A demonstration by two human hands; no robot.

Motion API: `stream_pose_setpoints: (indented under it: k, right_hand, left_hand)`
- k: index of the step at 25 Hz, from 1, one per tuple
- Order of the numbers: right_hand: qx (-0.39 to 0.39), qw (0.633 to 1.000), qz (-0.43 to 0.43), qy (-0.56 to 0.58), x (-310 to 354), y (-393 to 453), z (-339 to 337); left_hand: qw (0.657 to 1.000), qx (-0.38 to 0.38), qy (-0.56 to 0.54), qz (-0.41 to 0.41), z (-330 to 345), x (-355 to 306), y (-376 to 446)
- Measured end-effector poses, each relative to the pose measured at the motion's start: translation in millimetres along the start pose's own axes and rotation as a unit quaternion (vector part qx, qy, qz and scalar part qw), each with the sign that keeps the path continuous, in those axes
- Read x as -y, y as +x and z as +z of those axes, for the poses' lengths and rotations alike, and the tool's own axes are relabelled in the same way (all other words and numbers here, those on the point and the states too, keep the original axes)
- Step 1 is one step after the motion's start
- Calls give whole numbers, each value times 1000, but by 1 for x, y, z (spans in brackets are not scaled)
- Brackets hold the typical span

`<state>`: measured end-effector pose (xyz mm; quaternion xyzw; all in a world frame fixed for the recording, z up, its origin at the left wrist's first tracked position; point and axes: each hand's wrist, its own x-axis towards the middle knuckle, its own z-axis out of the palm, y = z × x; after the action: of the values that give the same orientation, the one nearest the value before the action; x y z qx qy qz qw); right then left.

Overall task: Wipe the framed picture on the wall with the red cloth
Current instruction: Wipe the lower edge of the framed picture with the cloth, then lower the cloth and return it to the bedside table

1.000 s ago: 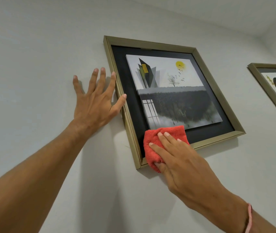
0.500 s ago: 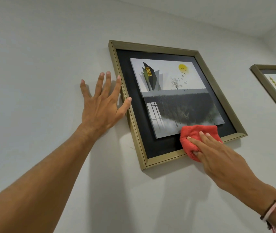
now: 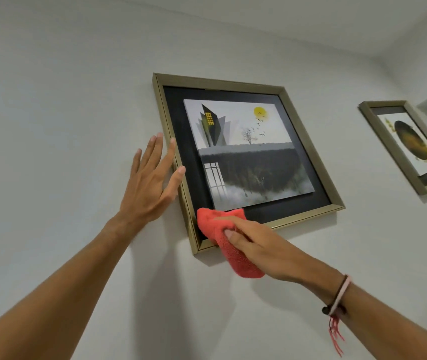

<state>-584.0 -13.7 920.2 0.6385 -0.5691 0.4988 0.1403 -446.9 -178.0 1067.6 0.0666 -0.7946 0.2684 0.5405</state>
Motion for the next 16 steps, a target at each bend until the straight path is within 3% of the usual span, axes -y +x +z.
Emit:
stream_pose_setpoints:
  k: [2, 5, 6, 8, 10, 11, 16]
  right_hand:
    - [8, 976, 25, 217, 13, -10, -3]
    - [9, 871, 39, 490, 31, -19, 5]
    - [9, 837, 35, 546, 38, -22, 8]
    - [8, 797, 31, 603, 54, -26, 18]
    - [13, 799, 47, 599, 70, -30, 36]
    - [17, 808, 58, 586, 77, -33, 46]
    - [57, 829, 112, 544, 109, -69, 113]
  left_hand:
    - [993, -16, -113, -15, -7, -12, -23]
    - [960, -6, -266, -88, -27, -32, -60]
    - [929, 24, -342, -142, -38, -38, -72]
    - [829, 126, -487, -244, -60, -44, -101]
    - [756, 203, -547, -297, -86, -42, -134]
    - [745, 207, -556, -304, -99, -40, -151]
    - [758, 204, -490, -378, -163, -29, -253]
